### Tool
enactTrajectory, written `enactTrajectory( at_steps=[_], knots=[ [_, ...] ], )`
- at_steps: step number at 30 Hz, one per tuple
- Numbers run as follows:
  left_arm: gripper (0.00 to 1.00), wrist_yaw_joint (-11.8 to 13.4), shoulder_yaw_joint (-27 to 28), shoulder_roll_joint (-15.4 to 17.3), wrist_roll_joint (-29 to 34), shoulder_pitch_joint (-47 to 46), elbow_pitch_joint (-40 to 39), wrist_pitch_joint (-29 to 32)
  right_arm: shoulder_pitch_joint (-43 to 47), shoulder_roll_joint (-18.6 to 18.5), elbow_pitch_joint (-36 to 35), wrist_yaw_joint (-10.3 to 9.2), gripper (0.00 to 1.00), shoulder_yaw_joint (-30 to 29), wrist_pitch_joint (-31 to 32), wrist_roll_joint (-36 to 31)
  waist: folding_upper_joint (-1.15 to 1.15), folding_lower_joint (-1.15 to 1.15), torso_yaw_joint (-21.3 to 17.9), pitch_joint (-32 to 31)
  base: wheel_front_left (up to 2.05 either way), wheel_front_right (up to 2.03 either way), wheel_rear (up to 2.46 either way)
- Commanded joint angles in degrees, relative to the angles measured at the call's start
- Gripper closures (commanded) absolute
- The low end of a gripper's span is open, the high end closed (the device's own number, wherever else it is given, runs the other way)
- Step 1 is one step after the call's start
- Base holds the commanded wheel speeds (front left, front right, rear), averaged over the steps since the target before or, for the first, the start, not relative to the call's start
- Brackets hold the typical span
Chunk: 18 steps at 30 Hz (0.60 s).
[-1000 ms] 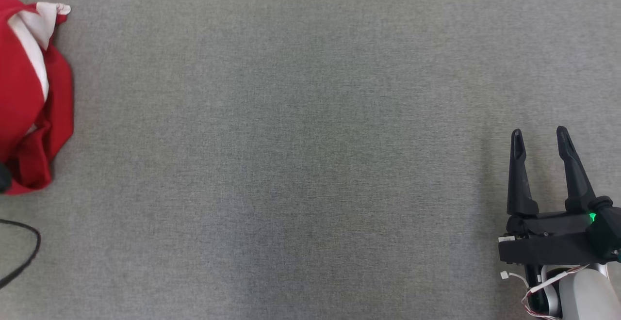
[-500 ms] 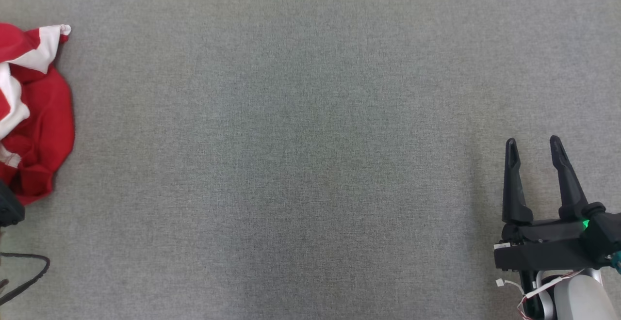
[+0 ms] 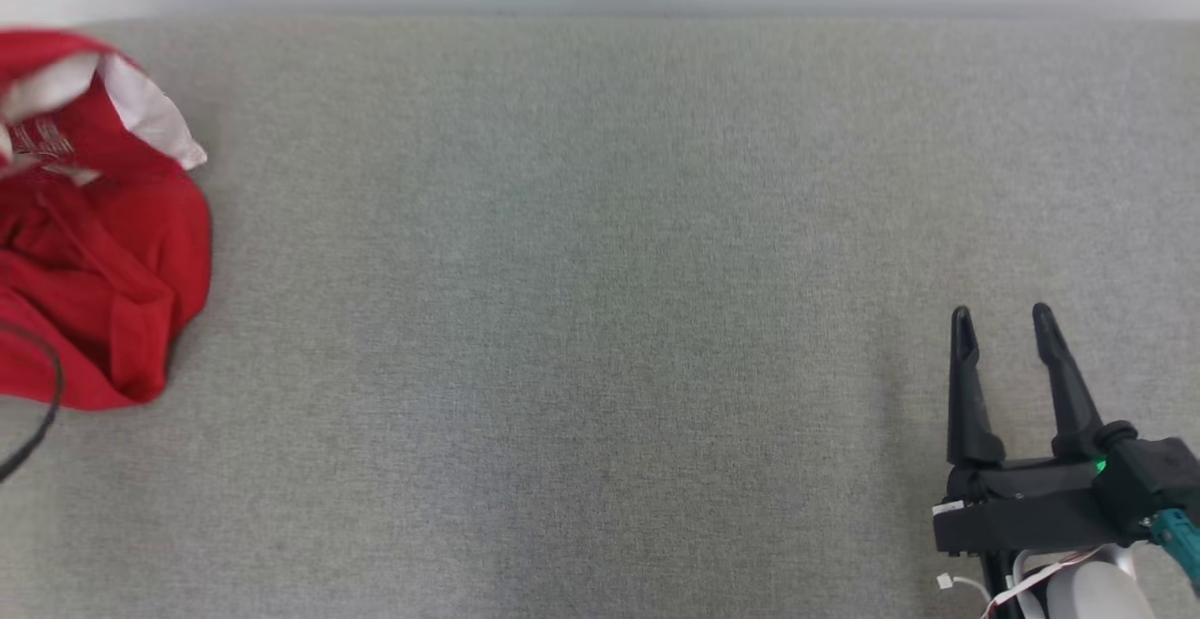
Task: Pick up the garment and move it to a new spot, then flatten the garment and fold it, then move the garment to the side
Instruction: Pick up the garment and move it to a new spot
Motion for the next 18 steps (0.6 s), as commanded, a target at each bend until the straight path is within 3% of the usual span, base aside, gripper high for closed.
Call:
enactTrajectory(
  at_steps=[1, 10, 18],
  knots=[
    [1.00, -0.3, -0.5, -0.1, 0.3, -0.9, -1.2, -0.1, 0.6, 0.5, 0.2, -0.12, 0.00, 0.3, 0.0, 0.2, 0.00, 0.01, 0.3, -1.7, 0.00, 0.00, 0.00],
    [1.00, -0.8, -7.1, -2.3, -0.1, -5.7, -19.9, 4.9, 0.9, 2.9, 1.6, -0.12, 0.00, 2.3, 0.0, 1.5, 0.00, 0.01, -4.9, -4.8, 0.00, 0.00, 0.00],
    [1.00, 0.6, -11.2, -8.6, -2.0, -3.2, -31.0, 9.2, 0.3, 3.8, 3.0, -0.12, 0.00, 4.5, 0.0, 2.7, 0.00, 0.01, -12.9, -5.7, 0.00, 0.00, 0.00]
  ],
)
